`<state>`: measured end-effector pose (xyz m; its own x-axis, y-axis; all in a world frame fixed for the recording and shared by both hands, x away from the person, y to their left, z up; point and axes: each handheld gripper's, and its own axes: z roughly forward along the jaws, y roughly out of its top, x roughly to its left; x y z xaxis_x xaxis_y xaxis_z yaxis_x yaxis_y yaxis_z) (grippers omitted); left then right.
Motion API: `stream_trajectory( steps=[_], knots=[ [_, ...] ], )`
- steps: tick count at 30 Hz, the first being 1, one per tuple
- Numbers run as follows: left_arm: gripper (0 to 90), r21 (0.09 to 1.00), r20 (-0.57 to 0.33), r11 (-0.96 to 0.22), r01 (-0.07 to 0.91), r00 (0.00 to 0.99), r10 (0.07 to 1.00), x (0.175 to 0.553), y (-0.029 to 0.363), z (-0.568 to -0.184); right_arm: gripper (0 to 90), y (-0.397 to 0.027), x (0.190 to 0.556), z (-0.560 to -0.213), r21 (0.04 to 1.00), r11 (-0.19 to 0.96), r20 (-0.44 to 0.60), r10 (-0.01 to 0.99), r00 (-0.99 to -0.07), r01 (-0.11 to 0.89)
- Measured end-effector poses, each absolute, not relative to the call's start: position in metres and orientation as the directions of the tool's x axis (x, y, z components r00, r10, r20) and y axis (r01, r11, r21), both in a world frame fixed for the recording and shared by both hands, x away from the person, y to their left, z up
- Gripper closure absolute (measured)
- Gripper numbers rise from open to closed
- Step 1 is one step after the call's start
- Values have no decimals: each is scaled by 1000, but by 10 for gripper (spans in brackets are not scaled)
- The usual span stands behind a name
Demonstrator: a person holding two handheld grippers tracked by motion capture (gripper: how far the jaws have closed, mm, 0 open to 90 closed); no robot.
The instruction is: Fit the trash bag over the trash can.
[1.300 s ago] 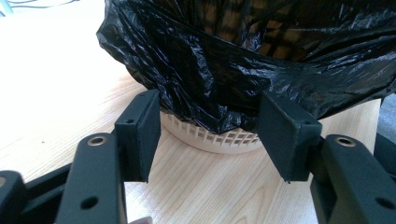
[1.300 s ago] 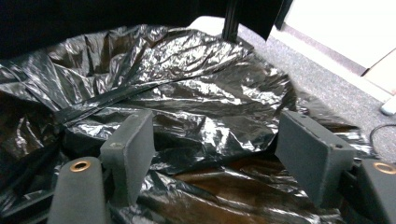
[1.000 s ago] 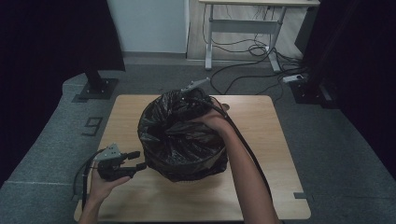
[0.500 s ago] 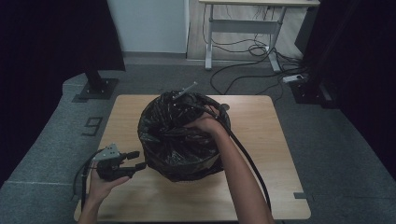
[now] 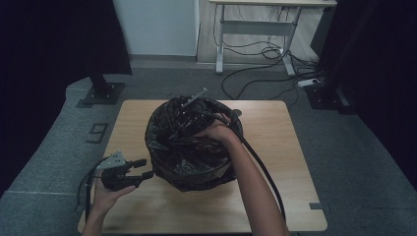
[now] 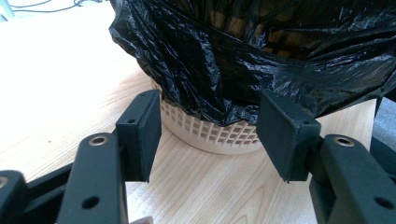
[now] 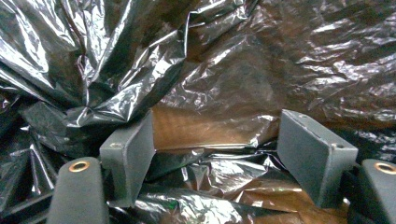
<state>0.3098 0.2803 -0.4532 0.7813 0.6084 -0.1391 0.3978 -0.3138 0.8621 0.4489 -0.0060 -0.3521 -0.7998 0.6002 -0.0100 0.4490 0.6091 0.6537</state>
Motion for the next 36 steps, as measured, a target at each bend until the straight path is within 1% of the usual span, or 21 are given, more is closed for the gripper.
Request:
stream_trajectory(
  steps=[7,11,22,30,36],
  knots=[
    [402,863,-139,-311,398,779,611,310,282,-453,272,-7,445,-344,691,578,1,600,-800,434],
    [402,864,-142,-306,399,778,613,309,284,-453,272,-9,443,-337,714,547,25,604,-797,437],
    [403,869,-147,-291,400,771,620,309,290,-451,274,-20,427,-308,761,495,46,602,-797,418],
    [403,871,-149,-283,401,765,627,309,293,-450,280,-41,405,-286,801,475,15,594,-804,365],
    [402,870,-148,-284,404,763,630,308,292,-451,280,-60,384,-279,829,464,-19,581,-814,312]
  ],
)
